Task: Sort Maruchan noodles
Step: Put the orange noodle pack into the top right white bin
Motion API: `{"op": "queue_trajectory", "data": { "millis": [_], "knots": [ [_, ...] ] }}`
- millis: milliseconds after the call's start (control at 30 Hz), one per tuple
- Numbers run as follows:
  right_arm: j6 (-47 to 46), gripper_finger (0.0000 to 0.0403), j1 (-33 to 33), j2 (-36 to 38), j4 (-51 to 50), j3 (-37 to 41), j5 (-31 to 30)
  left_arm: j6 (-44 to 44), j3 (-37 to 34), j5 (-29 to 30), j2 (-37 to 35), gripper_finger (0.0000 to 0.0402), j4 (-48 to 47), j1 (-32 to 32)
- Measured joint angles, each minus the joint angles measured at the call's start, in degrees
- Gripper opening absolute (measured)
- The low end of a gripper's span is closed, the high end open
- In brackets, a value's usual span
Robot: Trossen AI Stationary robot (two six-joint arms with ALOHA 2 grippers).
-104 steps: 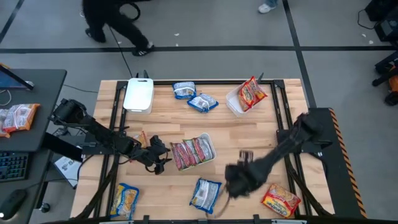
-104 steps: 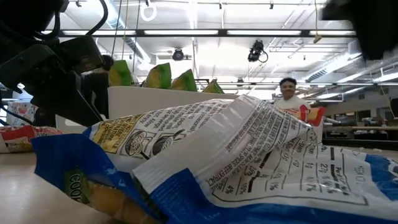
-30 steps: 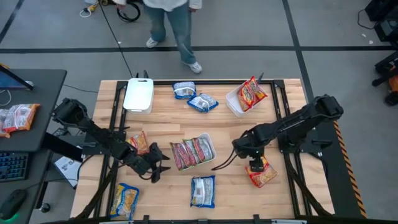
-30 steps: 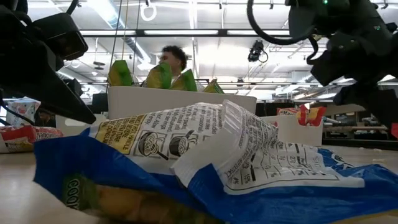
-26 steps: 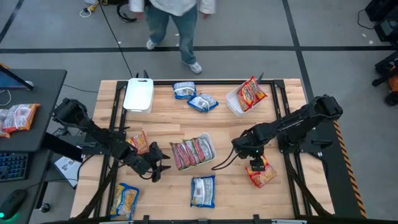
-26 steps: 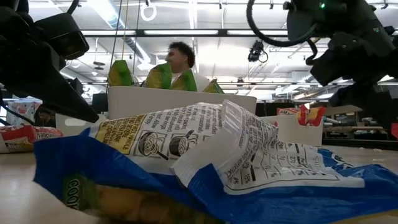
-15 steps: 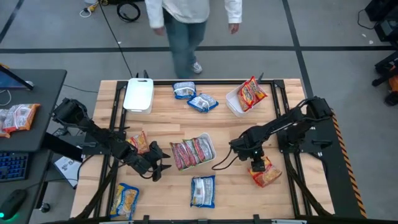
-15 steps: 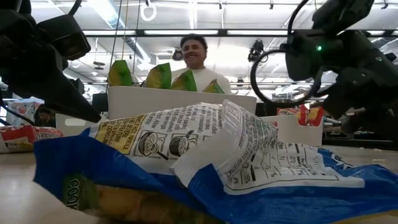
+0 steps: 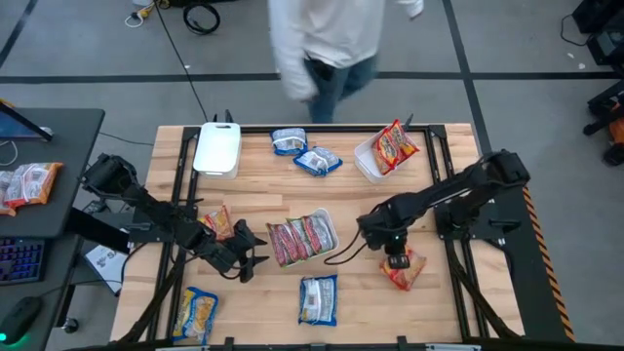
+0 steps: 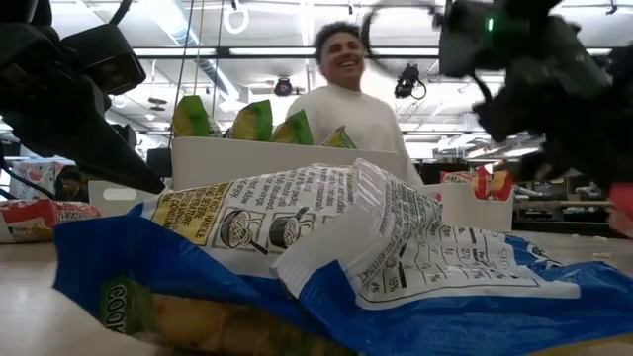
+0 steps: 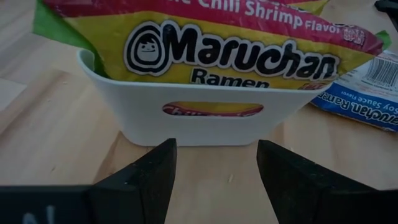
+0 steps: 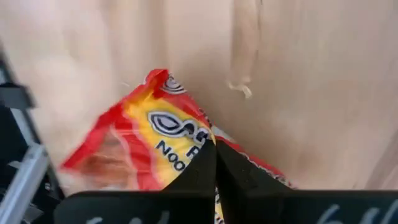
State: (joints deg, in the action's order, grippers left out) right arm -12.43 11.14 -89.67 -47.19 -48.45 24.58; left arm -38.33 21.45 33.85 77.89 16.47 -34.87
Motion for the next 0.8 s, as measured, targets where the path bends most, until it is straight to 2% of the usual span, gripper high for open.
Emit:
{"op": "queue_trajectory", "data": {
  "millis": [133,233,300,433,567,633,800],
  "knots": [
    [-0.9,0.0005,0.0,5.0,-2.4,-2.3,-5.3,0.0,0.0,0.0,0.0,0.0227,0.0,0.0],
    [-0.9,0.0004,-0.5,9.9,-3.6,-3.8,-12.9,0.0,0.0,0.0,0.0,0.0227,-0.1,0.1],
    [-1.9,0.0004,-1.3,13.3,-4.3,-4.5,-20.0,0.1,0.0,0.0,0.0,0.0227,-0.1,0.1],
    [-5.6,0.0004,-4.3,20.9,-4.6,-5.6,-37.9,0.1,0.0,0.0,0.0,0.0227,-0.1,0.1],
    [-12.4,0.0004,-8.8,27.9,-3.3,-5.7,-54.2,0.1,0.0,0.0,0.0,0.0227,-0.1,0.1],
    [-15.8,0.0004,-11.3,30.8,-1.4,-5.8,-58.8,0.1,0.0,0.0,0.0,0.0227,-0.1,0.1],
    [-20.8,0.0004,-18.1,34.4,2.5,-5.8,-65.7,0.2,0.0,0.0,0.0,0.0227,-0.1,0.1]
  ]
}}
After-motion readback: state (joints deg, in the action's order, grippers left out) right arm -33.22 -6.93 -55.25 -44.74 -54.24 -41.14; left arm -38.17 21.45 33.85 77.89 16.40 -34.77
